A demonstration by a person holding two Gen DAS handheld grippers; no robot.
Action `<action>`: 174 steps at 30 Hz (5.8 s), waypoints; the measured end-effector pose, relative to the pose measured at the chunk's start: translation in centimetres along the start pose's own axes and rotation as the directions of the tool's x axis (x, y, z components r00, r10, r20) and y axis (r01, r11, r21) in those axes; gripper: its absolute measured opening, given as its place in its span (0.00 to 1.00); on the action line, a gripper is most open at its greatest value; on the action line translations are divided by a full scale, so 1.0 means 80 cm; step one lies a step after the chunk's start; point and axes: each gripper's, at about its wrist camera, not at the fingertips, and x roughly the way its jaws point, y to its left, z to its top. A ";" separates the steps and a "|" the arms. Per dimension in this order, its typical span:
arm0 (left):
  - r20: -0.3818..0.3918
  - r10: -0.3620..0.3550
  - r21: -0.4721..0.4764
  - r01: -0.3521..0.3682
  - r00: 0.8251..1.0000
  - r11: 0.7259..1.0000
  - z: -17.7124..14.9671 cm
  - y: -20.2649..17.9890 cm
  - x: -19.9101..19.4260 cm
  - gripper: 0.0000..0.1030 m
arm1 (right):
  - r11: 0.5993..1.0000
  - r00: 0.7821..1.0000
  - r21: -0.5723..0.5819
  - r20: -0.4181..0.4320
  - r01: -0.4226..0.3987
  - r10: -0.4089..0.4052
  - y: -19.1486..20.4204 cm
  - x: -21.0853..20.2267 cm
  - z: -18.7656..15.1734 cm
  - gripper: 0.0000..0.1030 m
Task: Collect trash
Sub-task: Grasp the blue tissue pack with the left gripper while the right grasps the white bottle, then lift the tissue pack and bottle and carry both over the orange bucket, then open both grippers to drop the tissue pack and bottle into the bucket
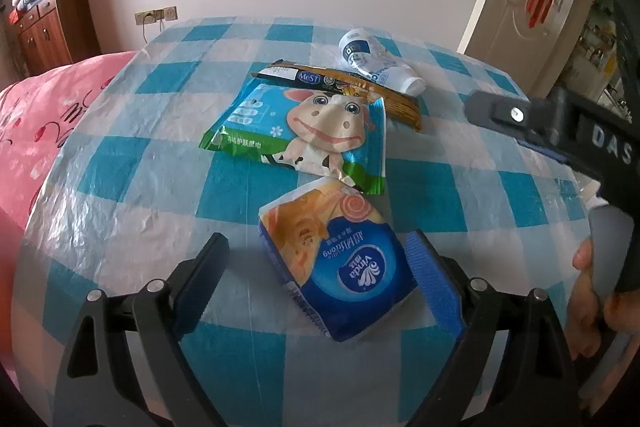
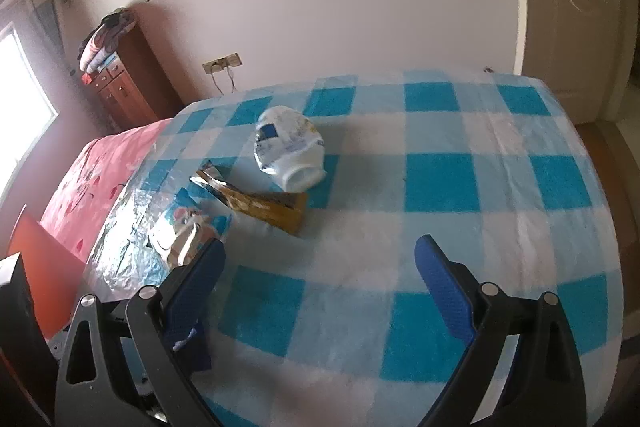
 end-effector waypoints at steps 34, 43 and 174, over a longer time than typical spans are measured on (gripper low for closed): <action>0.017 -0.084 -0.032 0.085 0.996 0.996 -0.005 0.056 -0.019 0.32 | 0.992 0.996 -0.109 -0.052 0.065 -0.071 0.031 0.121 0.071 0.92; 0.010 -0.113 -0.047 0.113 0.994 0.992 -0.004 0.064 -0.019 0.29 | 0.971 0.988 -0.196 -0.043 0.135 -0.146 0.052 0.126 0.066 0.61; 0.274 0.365 -0.325 -0.271 0.890 0.906 -0.053 0.375 -0.287 0.34 | 0.759 0.935 -0.572 -0.044 -0.311 0.351 0.526 -0.090 -0.075 0.61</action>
